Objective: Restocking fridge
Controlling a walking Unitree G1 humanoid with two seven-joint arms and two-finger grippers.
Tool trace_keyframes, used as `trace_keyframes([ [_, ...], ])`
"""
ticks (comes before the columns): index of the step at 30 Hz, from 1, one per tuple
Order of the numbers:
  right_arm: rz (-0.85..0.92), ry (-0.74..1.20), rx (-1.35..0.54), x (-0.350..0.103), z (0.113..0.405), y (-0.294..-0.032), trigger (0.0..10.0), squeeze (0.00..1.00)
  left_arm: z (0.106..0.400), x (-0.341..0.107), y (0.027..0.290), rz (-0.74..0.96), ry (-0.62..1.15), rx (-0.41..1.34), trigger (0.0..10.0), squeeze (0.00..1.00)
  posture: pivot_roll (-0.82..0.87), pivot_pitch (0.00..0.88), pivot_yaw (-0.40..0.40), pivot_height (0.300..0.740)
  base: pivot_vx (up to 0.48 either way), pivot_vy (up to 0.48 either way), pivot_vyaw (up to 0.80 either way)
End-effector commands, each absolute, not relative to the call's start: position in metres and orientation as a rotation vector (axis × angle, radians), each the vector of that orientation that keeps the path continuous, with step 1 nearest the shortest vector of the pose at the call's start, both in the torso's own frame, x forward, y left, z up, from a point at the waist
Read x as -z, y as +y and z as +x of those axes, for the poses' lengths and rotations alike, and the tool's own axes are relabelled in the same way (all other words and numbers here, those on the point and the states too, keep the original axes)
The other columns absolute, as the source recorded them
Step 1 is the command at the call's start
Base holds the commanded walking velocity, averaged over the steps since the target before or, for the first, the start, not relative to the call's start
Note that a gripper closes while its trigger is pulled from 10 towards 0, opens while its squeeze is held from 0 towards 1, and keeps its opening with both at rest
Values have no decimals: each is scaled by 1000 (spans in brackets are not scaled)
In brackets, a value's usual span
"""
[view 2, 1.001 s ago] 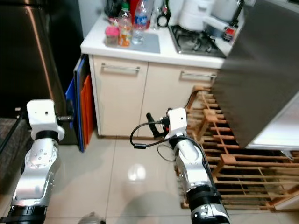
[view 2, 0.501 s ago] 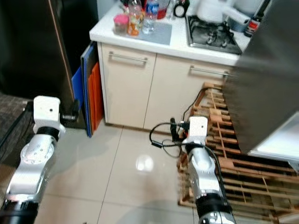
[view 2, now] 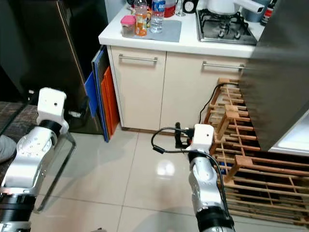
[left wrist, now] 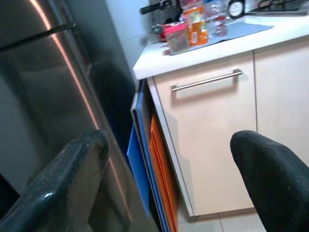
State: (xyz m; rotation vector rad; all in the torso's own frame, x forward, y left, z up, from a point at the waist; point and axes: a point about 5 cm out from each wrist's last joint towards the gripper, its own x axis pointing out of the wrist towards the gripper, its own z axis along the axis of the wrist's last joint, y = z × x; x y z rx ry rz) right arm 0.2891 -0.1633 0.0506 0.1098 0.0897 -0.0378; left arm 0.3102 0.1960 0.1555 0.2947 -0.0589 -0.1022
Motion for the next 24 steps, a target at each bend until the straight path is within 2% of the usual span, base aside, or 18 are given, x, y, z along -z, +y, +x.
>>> trace_keyframes([
  [1, 85, 28, 45, -63, 293, -165, 10000, 0, 312, -152, 199, 284, -40, 109, 10000, 0, -16, 0, 85, 740, 0, 0, 0],
  [2, 85, 28, 45, -63, 293, -165, 10000, 0, 312, -152, 199, 284, -40, 109, 10000, 0, -16, 0, 85, 740, 0, 0, 0],
  [4, 4, 6, -9, -70, 297, -160, 10000, 0, 313, -145, 202, 173, -30, 45, 10000, 0, -28, 0, 70, 740, 0, 0, 0],
  [7, -2, 1, -25, -74, 300, -160, 10000, 0, 312, -138, 202, 74, -10, -13, 10000, 0, -28, 0, 44, 740, 0, 0, 0],
  [10, 0, 13, -34, -73, 302, -162, 10000, 0, 311, -141, 189, 92, -51, 2, 10000, 0, -18, 0, 19, 740, 0, 0, 0],
  [16, -4, -32, -36, -81, 305, -161, 10000, 0, 310, -155, 189, 95, -138, -4, 10000, 0, -16, 0, 5, 740, 0, 0, 0],
  [19, -29, -138, -59, -101, 309, -157, 10000, 0, 310, -178, 183, 115, -239, -2, 10000, 0, -14, 0, -5, 740, 480, 0, 0],
  [24, -22, -123, -70, -100, 312, -155, 10000, 0, 312, -181, 181, 107, -251, -9, 10000, 0, -8, 0, -18, 740, 472, 0, 0],
])
